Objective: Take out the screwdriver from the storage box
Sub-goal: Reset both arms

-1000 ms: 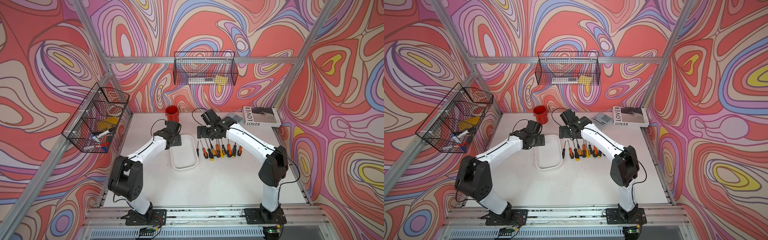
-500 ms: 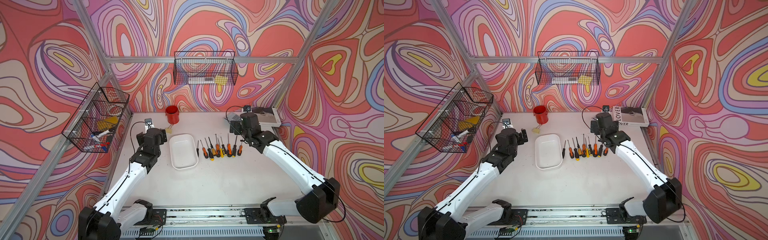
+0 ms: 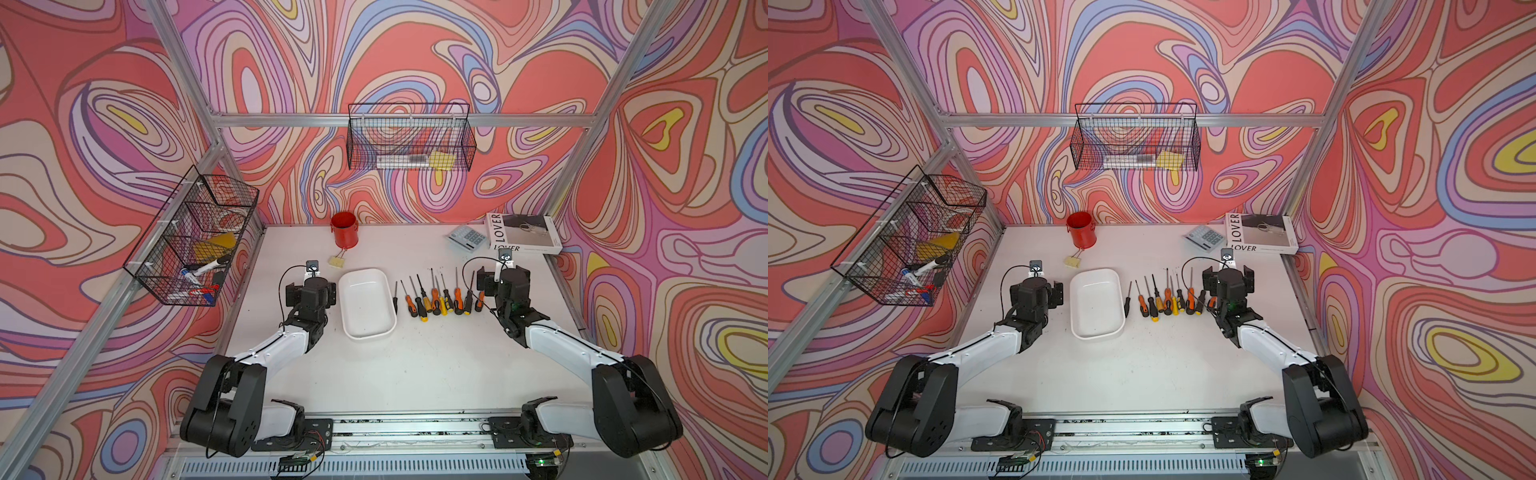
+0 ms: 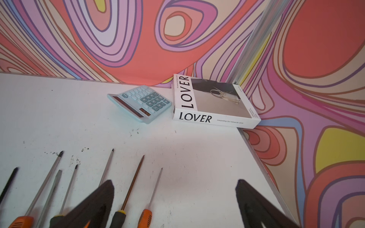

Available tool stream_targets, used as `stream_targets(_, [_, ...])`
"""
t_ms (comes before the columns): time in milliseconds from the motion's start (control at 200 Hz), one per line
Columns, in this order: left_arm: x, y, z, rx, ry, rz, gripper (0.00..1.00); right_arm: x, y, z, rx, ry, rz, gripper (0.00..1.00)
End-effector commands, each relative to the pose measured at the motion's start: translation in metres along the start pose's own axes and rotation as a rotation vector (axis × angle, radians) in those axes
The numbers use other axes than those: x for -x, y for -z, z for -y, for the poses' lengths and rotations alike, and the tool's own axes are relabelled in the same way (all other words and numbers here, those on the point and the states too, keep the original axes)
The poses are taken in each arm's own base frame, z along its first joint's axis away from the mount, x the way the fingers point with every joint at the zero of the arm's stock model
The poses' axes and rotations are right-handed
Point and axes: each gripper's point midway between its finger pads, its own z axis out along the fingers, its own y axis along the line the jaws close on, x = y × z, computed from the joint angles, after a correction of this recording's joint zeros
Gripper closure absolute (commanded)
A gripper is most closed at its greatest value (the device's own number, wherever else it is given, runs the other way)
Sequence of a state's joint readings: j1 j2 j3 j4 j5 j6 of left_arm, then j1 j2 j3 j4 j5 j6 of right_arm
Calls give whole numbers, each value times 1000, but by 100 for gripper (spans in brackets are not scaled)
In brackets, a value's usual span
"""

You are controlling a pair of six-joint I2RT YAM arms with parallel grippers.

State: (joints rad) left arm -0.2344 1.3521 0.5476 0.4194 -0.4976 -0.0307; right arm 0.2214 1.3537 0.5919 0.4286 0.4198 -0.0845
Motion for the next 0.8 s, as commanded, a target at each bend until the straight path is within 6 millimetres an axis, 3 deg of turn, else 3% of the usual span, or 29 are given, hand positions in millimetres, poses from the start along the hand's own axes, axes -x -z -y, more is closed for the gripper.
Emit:
stream_targets(0, [-3, -3, -6, 24, -24, 83, 1, -4, -12, -12, 51, -43, 73, 2])
stream_targets(265, [-20, -12, -9, 32, 7, 140, 1, -43, -33, -21, 62, -1, 63, 2])
stream_targets(501, [-26, -15, -15, -7, 72, 131, 1, -51, -33, 6, 68, -139, 91, 2])
stream_targets(596, [-41, -20, -8, -95, 90, 112, 1, -60, -37, 6, 98, -152, 110, 2])
stream_targets(641, [-33, -20, -11, -82, 94, 179, 1, -65, -41, 5, 113, -157, 61, 2])
stream_targets(711, [-42, -21, -10, -111, 111, 100, 1, -66, -46, 5, 133, -169, 43, 2])
stream_targets(796, [-38, -28, -15, -87, 125, 98, 1, -66, -48, 8, 128, -180, 37, 2])
